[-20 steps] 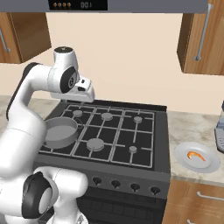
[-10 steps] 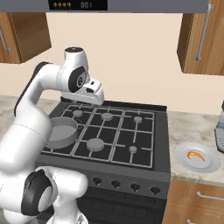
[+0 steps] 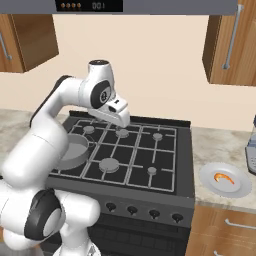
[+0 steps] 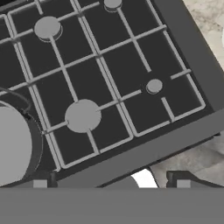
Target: Retrieve the frozen meat and place it in the pot on a burner. Then turn the burner on.
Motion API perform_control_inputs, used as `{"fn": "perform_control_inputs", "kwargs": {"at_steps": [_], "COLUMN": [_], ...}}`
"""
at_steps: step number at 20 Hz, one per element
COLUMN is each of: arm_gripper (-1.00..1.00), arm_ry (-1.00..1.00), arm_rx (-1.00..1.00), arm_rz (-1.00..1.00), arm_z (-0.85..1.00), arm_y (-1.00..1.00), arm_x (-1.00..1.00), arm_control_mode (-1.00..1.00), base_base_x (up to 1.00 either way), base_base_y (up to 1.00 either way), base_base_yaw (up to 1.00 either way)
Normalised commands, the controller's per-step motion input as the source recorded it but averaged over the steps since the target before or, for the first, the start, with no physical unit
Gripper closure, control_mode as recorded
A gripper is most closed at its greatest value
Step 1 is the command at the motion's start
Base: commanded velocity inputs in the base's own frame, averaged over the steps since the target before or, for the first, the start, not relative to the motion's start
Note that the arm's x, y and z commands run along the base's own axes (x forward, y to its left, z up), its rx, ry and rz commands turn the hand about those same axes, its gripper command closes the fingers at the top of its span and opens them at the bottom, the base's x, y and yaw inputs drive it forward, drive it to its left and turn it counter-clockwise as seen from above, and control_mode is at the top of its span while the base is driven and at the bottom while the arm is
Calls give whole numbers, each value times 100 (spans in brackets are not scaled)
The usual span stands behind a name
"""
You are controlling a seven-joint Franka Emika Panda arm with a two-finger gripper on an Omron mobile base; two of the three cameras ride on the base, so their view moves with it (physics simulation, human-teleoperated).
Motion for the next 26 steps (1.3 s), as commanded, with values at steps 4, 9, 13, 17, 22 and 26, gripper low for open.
{"fn": "perform_control_inputs", "kwargs": {"at_steps": [4, 9, 13, 17, 22, 26], "arm_gripper": [-100, -100, -100, -100, -100, -100], "arm_ry": [1, 4, 2, 0, 1, 6], "arm_rx": [0, 0, 0, 0, 0, 0], "arm_rz": [-16, -13, -7, 0, 0, -2], "arm_z": [-36, -35, -29, -17, -19, -2], "arm_y": [-64, -79, -82, -87, -57, -48], "arm_x": [34, 36, 21, 1, 0, -1], "arm_control_mode": [-100, -100, -100, -100, -100, -100], "base_base_x": [0, 0, 0, 0, 0, 0], "base_base_y": [0, 0, 0, 0, 0, 0], "base_base_yaw": [0, 0, 0, 0, 0, 0]}}
